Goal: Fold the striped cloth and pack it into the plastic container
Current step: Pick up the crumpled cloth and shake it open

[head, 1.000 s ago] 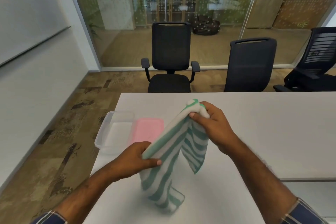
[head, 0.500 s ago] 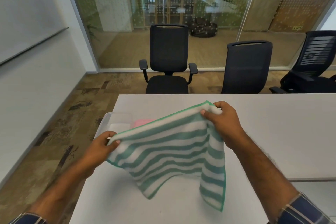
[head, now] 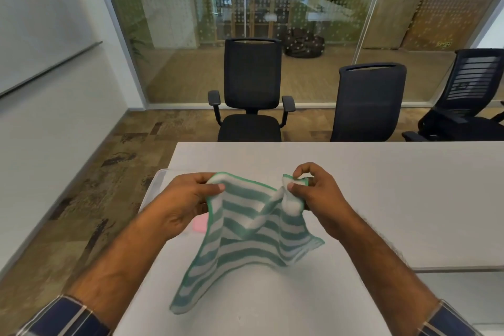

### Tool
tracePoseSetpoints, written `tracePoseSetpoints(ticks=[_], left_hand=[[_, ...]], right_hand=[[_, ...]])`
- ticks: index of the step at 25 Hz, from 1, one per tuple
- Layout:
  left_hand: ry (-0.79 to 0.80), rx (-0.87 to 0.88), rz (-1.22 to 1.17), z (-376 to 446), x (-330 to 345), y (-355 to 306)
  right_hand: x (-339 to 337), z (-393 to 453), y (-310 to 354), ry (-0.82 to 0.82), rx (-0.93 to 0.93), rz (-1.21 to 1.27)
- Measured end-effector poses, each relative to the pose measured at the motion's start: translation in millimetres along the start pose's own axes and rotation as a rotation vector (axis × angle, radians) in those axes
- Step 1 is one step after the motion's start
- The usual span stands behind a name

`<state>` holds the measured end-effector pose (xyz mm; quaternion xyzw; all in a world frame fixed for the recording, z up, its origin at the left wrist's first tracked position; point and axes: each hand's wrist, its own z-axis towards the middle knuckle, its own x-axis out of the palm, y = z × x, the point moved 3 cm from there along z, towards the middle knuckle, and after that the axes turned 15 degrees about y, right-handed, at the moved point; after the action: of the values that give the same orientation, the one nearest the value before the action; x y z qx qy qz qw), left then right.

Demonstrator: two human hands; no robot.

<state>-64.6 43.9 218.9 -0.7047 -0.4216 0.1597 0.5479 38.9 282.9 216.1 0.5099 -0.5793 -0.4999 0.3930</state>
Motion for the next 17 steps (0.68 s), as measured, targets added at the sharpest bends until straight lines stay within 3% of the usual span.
tracePoseSetpoints(ticks=[3, 6, 8, 13, 17], left_hand=[[0.01, 0.083, -0.055, 5.2, 22.7, 0.5], [0.128, 0.173, -0.074, 6.7, 43.6, 6.0], [0.131, 0.204, -0.025, 5.8, 48.3, 7.3], [0.073, 0.224, 0.014, 6.8, 44.9, 8.8], [0.044, 0.231, 0.058, 8.3, 45.8, 7.8]], right_hand=[[16.1, -4.2, 4.0, 0.061, -0.038, 0.014], [30.3, -9.7, 10.5, 0.311, -0.073, 0.094], [37.3, -13.6, 13.2, 0.432, -0.113, 0.009], [33.1, -12.1, 16.0, 0.134, -0.196, -0.215], [32.8, -9.4, 22.7, 0.013, -0.28, -0.44]])
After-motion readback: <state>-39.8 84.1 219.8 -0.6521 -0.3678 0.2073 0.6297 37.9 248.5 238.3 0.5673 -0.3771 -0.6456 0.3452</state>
